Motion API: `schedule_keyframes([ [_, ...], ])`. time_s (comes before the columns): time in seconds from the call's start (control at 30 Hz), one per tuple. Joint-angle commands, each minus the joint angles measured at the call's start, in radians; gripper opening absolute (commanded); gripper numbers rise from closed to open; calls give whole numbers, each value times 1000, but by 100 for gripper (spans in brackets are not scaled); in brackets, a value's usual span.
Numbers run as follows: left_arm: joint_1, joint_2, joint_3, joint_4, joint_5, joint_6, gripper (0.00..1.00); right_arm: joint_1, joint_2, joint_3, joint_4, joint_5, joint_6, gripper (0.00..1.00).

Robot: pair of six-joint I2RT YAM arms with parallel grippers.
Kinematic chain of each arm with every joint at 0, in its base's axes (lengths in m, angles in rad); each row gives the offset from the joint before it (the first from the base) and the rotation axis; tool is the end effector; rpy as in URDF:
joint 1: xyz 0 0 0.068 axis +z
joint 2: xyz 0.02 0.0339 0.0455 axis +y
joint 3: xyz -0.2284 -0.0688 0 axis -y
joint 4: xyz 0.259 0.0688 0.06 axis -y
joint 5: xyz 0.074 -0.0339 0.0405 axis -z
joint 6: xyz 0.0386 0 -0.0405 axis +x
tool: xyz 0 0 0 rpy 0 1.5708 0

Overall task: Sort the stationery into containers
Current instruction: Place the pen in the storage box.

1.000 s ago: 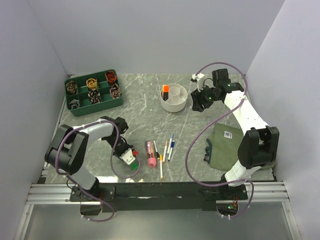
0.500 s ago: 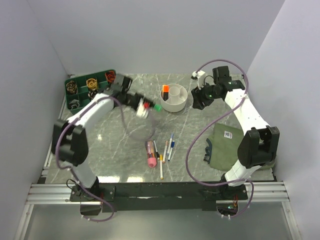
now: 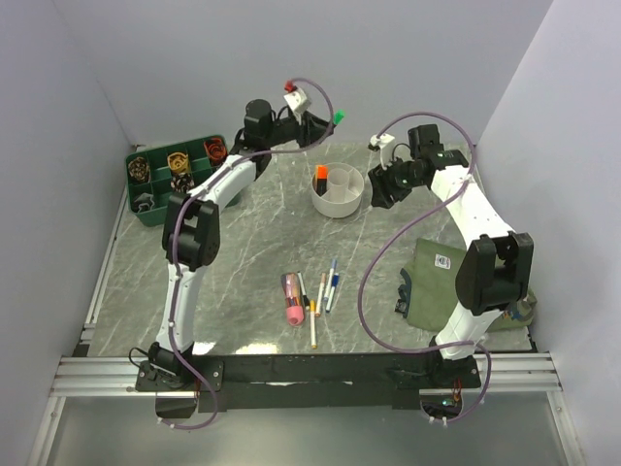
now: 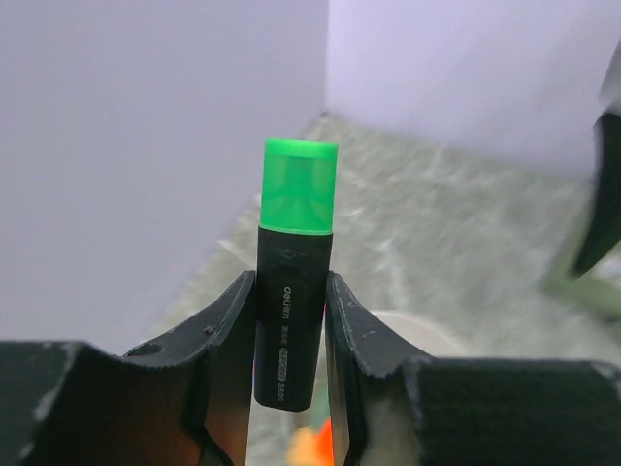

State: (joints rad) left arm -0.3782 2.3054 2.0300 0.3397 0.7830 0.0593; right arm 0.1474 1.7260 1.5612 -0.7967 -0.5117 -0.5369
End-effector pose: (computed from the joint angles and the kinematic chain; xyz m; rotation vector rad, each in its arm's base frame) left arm 0.4916 -0.2246 0.2768 0.9386 1.2781 -0.8372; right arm 0.3753 0.0748 0.2676 -0.9962 2.2058 0.4723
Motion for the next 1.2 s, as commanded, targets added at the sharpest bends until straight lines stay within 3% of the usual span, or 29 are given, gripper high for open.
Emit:
schedule_keyframes([
  [0.0, 18, 3, -16, 266, -14, -628, 1, 1, -17, 19, 28, 18, 15, 60],
  [0.27, 9, -96, -319, 450, 21, -746, 2, -8, 1, 132, 102, -115, 192, 59],
  [0.47, 2, -48, -346, 579, 7, -800, 2, -17, 125, 335, 200, -279, 481, 59],
  [0.63, -7, -23, -355, 634, -25, -813, 3, -19, 216, 467, 264, -292, 655, 59],
  [1.17, -18, 29, -439, 789, -22, -839, 3, 6, 227, 411, 300, -243, 687, 59],
])
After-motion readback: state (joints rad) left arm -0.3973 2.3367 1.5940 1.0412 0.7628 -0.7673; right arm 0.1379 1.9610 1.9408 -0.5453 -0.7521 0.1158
